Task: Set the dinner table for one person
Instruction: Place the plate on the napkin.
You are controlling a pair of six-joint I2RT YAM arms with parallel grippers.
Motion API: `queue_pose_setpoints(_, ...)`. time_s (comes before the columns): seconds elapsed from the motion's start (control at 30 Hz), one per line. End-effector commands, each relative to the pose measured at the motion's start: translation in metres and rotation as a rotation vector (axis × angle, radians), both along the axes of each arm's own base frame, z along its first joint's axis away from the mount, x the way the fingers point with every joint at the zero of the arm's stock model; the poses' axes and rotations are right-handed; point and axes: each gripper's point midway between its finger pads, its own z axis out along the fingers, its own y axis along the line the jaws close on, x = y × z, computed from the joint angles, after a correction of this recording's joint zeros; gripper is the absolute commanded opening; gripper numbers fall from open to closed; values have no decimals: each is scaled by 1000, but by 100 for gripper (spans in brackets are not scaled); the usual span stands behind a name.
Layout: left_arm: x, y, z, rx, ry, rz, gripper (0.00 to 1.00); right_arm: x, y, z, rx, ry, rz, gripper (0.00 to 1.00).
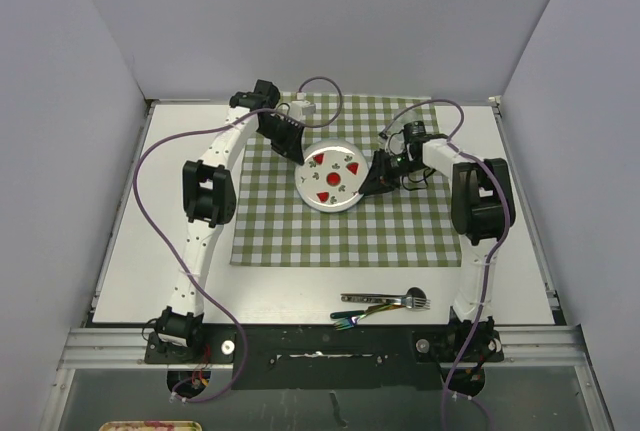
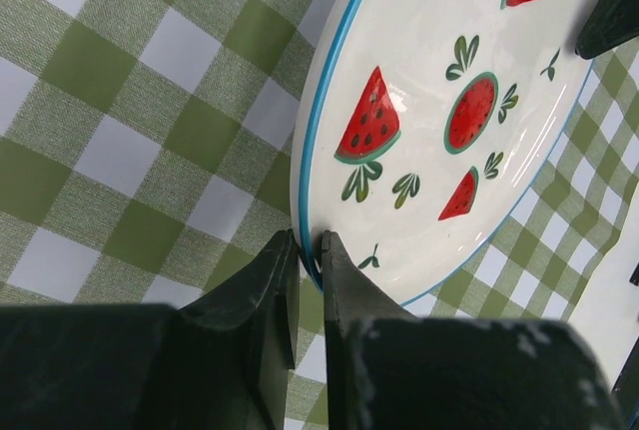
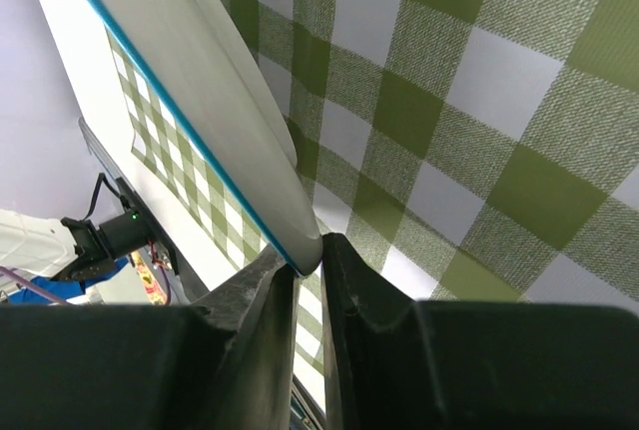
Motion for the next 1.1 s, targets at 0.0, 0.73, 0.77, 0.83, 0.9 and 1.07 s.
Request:
queue_pose_setpoints(0.0, -6, -31, 50, -91, -104, -83, 0, 27, 13, 65, 156, -169, 11, 0)
queue_pose_setpoints(0.73, 21, -42, 35, -90, -195, -78, 0, 36, -22, 70, 199, -138, -87, 0)
queue_pose_setpoints(0.77, 22, -41, 32, -85, -199, -77, 0, 35, -23, 68, 198, -137, -89, 0)
queue_pose_setpoints(0.83, 24, -40, 27, -74, -202, -75, 0, 35, -24, 67, 198, -134, -90, 0)
queue_pose_setpoints(0.9, 25, -39, 22, -60, -206, -76, 0, 34, -25, 67, 198, -133, -91, 0)
queue_pose_setpoints(1.07, 27, -36, 12, -37, -208, -79, 0, 35, -26, 66, 194, -136, -91, 0)
